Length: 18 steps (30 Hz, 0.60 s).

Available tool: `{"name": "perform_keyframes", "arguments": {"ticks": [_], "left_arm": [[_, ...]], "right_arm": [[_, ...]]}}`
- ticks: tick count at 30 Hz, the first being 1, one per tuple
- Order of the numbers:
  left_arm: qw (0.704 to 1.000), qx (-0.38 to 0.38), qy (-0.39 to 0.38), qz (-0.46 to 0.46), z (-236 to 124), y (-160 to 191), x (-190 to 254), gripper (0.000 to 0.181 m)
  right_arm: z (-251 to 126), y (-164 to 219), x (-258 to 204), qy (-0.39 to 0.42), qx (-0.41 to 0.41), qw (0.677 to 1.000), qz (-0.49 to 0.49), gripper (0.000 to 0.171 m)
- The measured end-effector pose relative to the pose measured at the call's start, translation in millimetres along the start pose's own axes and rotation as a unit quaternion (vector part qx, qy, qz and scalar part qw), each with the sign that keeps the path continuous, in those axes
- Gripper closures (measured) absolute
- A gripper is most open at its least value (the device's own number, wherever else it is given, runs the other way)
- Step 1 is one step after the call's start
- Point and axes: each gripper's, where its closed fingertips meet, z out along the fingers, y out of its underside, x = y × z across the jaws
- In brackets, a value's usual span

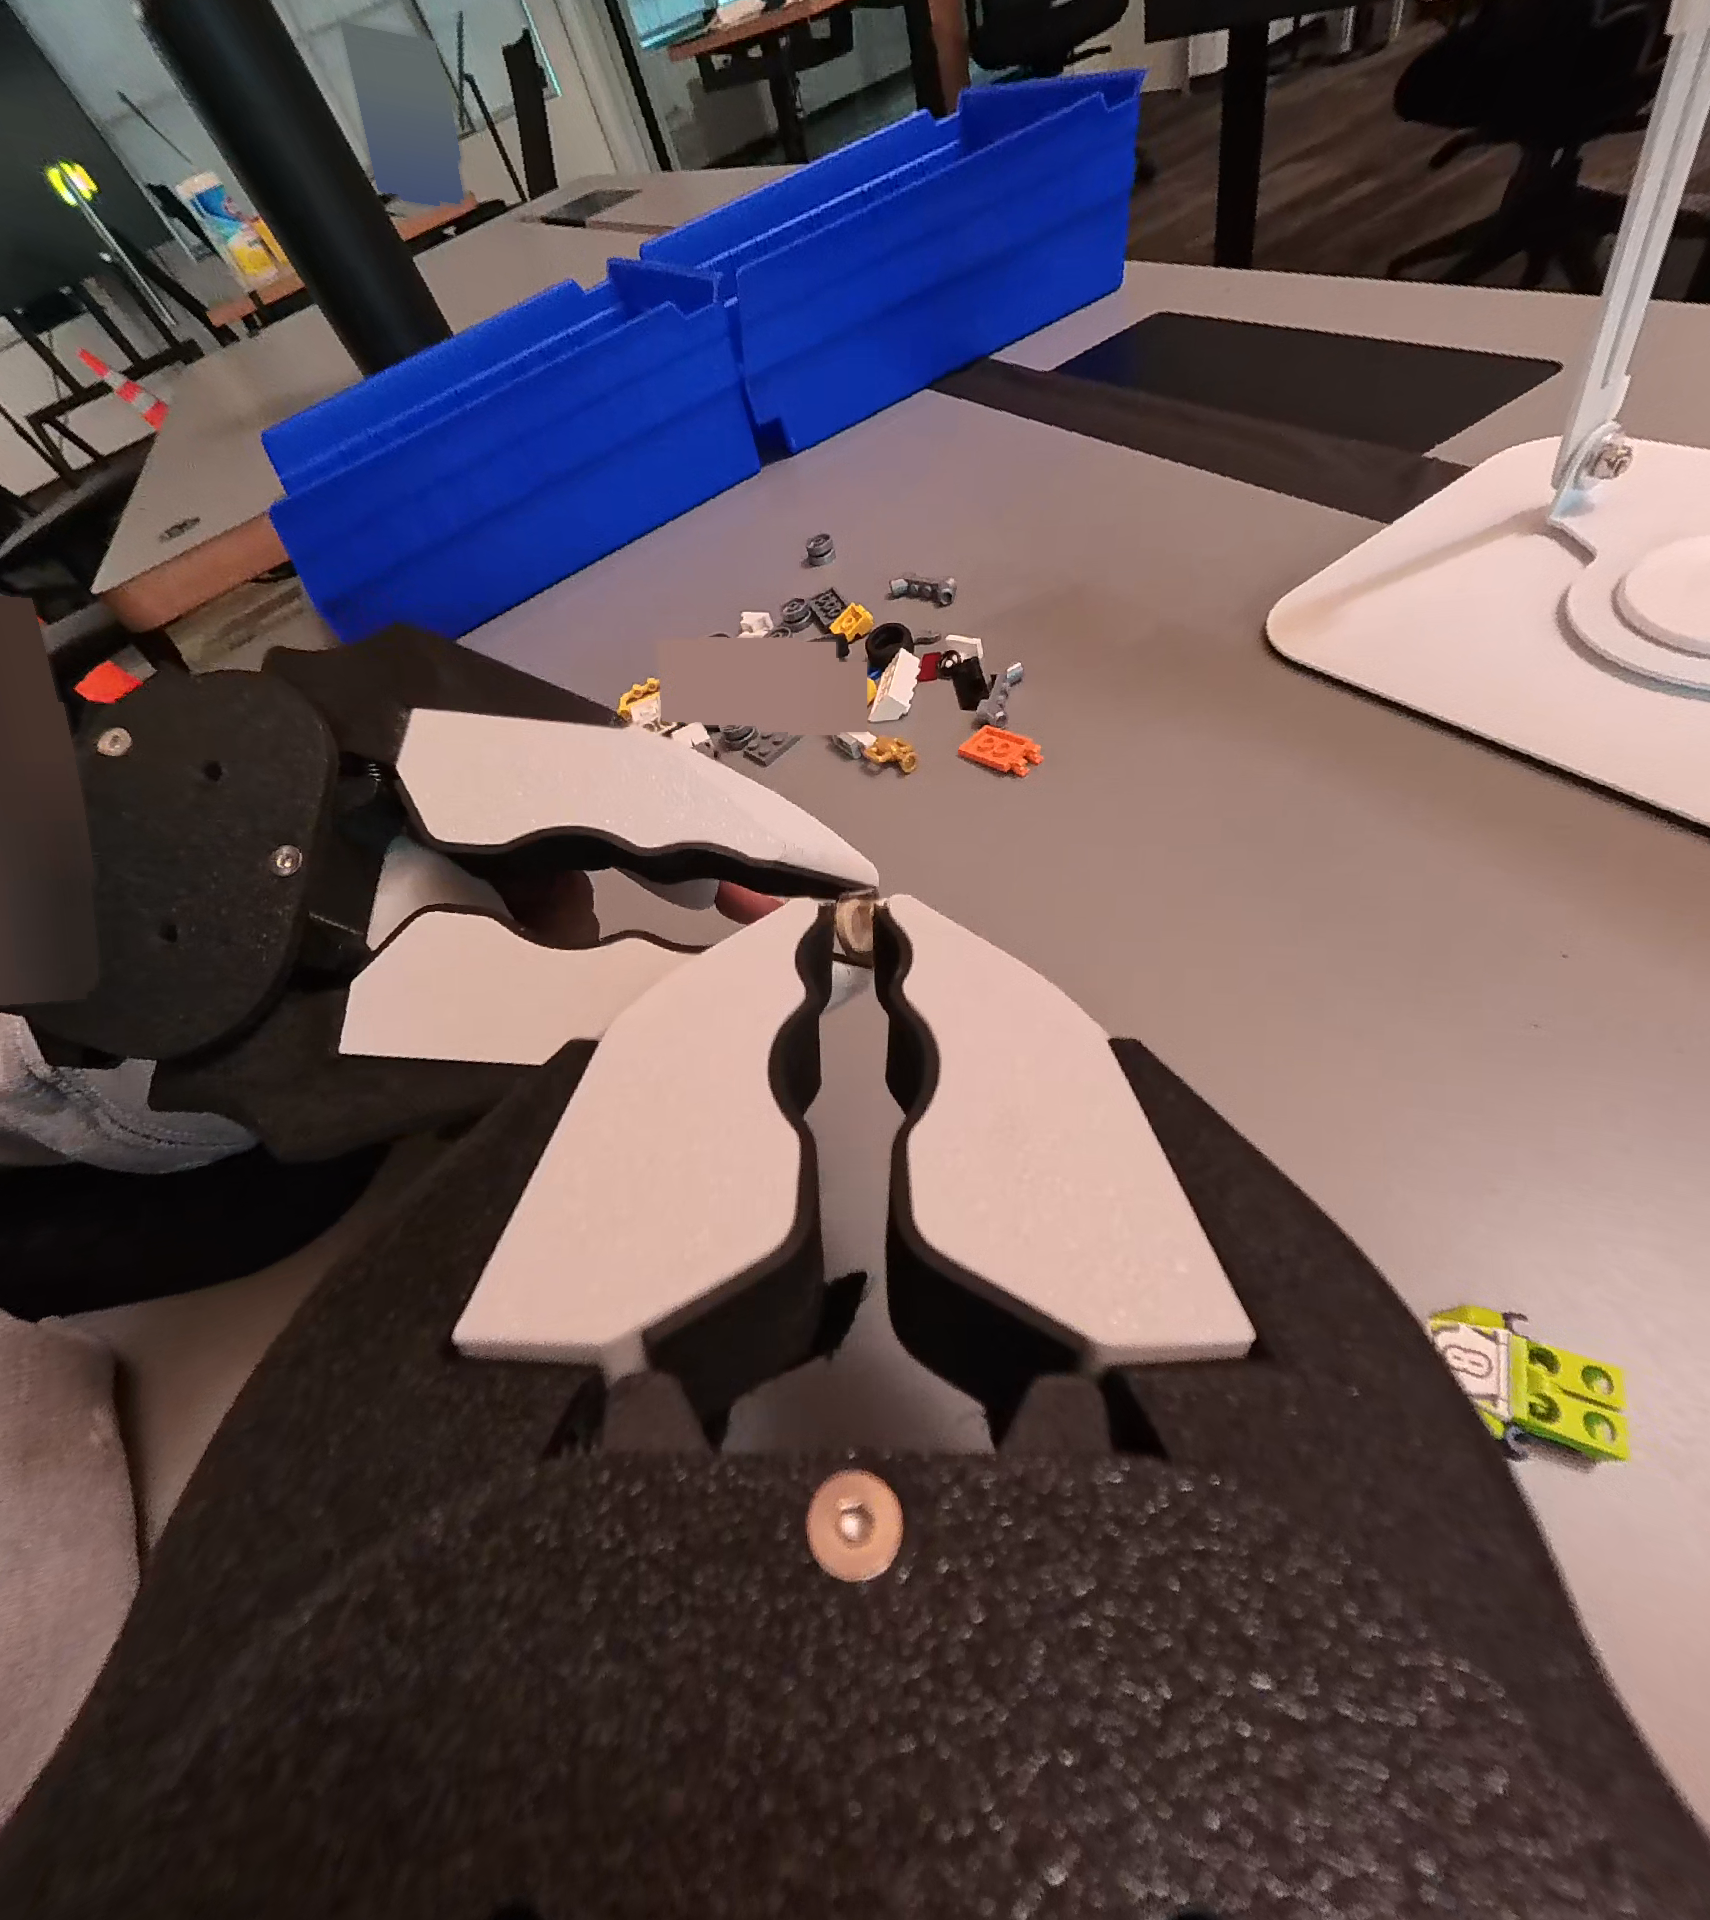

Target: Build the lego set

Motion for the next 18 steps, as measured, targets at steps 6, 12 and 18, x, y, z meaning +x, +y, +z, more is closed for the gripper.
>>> {"name": "perform_keyframes", "arguments": {"ticks": [6, 12, 18], "left_arm": [[1.000, 0.010, 0.006, -0.013, -2, -2, 1, 0.169], [0.999, 0.018, 0.018, -0.036, -3, -5, 1, 0.169], [0.998, 0.031, 0.027, -0.056, -6, -9, 0, 0.169]], "right_arm": [[-1, -3, -4, -0.009, -0.002, 1.000, -0.002, 0.163], [-3, -8, -7, -0.018, 0.007, 1.000, 0.002, 0.161], [-9, -17, -2, -0.020, 0.026, 0.999, 0.013, 0.160]]}}
